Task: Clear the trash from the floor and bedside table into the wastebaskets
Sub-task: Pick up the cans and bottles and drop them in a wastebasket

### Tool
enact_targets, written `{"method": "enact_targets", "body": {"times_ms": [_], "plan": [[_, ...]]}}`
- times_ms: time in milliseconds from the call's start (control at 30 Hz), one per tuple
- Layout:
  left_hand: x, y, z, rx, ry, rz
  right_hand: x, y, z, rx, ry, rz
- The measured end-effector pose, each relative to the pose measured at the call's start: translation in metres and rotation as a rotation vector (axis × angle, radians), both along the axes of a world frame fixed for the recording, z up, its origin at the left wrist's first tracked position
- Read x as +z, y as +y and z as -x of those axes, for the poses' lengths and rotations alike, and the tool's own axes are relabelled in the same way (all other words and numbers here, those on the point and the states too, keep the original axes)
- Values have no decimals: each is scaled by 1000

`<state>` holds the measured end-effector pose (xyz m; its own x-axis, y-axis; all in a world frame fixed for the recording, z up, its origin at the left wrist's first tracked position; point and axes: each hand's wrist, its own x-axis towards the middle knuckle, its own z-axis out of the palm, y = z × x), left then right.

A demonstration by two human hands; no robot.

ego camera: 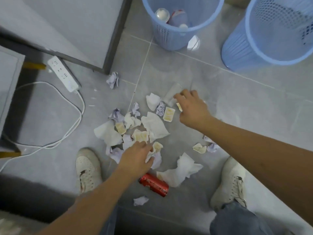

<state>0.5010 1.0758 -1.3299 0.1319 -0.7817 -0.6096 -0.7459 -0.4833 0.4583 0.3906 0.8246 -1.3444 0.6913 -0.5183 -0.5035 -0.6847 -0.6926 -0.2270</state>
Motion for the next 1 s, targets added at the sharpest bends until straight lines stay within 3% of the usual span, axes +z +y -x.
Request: {"method": "enact_targets", "body": {"times_ms": [200,367,467,600,700,833,933,1000], "plan": [[-48,66,77,-266,98,-137,-41,-19,-13,183,-49,28],[-83,86,109,-571,-29,-315,-67,-39,-19,302,25,91],[-100,93,120,-600,-58,-357,-87,-41,-16,344,26,169],[-125,110,122,-504,-123,-213,-99,-29,-3,308,38,168],[-111,104,110,-400,-27,-130,-88,-25,11,259,70,152],[-45,43,65,-146,-42,12,-33,-37,14,40,43,79],[46,-36,9,187,65,26,54,-56,-2,-295,-73,-44],[69,-63,-6,376,112,100,77,-46,0,-506,-157,-125]]}}
